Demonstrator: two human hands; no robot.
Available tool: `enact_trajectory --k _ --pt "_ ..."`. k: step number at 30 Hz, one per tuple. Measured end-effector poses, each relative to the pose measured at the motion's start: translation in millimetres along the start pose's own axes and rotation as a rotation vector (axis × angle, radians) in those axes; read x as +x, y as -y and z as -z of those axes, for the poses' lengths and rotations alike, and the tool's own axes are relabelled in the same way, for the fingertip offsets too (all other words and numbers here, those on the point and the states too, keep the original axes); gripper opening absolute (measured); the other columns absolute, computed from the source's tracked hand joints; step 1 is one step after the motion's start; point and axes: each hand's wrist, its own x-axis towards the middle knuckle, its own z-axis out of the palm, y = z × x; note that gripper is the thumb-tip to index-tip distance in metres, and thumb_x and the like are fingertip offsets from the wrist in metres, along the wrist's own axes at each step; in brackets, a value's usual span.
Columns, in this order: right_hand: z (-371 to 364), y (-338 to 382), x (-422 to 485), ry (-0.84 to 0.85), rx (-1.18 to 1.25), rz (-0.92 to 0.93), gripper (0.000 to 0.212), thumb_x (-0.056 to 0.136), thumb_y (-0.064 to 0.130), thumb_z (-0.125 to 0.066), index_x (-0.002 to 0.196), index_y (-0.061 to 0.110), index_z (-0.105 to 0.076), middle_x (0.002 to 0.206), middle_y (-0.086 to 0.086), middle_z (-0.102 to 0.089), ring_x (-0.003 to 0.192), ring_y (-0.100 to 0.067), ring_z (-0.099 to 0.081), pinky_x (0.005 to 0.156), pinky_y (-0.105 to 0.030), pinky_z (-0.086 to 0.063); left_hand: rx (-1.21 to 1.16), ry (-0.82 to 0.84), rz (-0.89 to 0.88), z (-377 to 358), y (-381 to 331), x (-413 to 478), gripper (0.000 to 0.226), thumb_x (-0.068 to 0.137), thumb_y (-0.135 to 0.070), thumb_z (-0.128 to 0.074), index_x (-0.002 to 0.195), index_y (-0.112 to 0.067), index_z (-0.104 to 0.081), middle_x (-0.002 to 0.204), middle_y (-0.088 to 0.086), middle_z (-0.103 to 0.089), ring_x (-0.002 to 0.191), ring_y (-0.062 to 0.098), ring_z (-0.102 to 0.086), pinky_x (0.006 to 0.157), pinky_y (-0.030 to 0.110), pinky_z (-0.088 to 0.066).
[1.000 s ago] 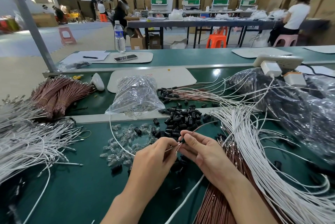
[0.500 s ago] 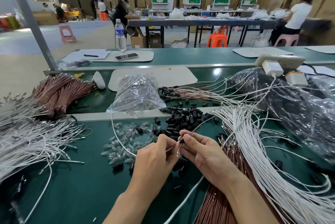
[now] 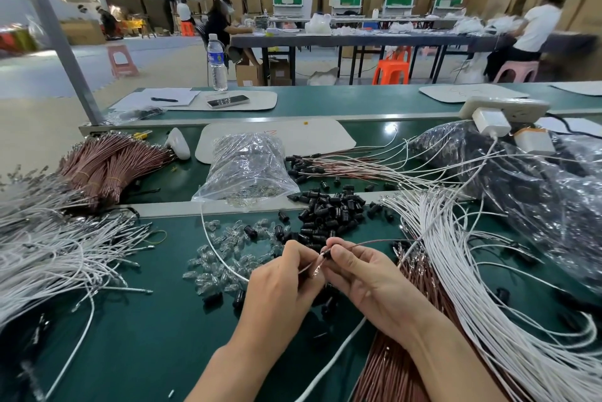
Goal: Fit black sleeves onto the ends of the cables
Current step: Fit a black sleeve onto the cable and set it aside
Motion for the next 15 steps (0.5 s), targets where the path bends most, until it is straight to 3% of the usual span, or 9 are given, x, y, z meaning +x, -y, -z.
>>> enact_trajectory --k 5,9,12,15 --pt "1 4 1 -0.009 0.027 0.103 0.020 0.085 0.005 -0.067 0.103 0.000 -0.074 0.095 -0.016 -0.073 0.084 -0.023 -0.074 0.074 -0.029 -0.062 0.109 -0.013 -0.059 -2 0 3 0.012 0.099 -0.032 -0.059 0.100 -0.032 -0.048 0.067 -0.016 -0.061 0.060 0.005 -0.055 0.052 0.017 -0.041" --pt "11 13 2 -0.125 0.053 0.170 0.019 0.099 0.005 -0.056 0.115 -0.002 -0.064 0.090 -0.014 -0.070 0.083 -0.026 -0.072 0.073 -0.033 -0.063 0.091 -0.050 -0.022 2 2 4 0.007 0.102 -0.035 -0.049 0.101 -0.029 -0.047 0.064 -0.022 -0.049 0.049 0.000 -0.048 0.048 0.010 -0.035" --pt "7 4 7 -0.147 -0.096 0.078 0.019 0.100 0.002 -0.045 0.110 0.003 -0.061 0.074 -0.005 -0.064 0.065 -0.015 -0.063 0.062 -0.028 -0.056 0.081 -0.050 -0.013 2 3 3 0.008 0.103 -0.037 -0.047 0.102 -0.029 -0.047 0.064 -0.023 -0.047 0.051 -0.002 -0.049 0.050 0.008 -0.035" --pt "-2 -5 11 -0.119 -0.176 -0.030 0.022 0.100 0.006 -0.040 0.104 0.007 -0.062 0.062 0.003 -0.050 0.049 -0.008 -0.042 0.048 -0.022 -0.037 0.082 -0.038 -0.008 1 2 4 0.011 0.104 -0.042 -0.044 0.103 -0.031 -0.046 0.064 -0.022 -0.047 0.051 -0.003 -0.048 0.051 0.008 -0.035"
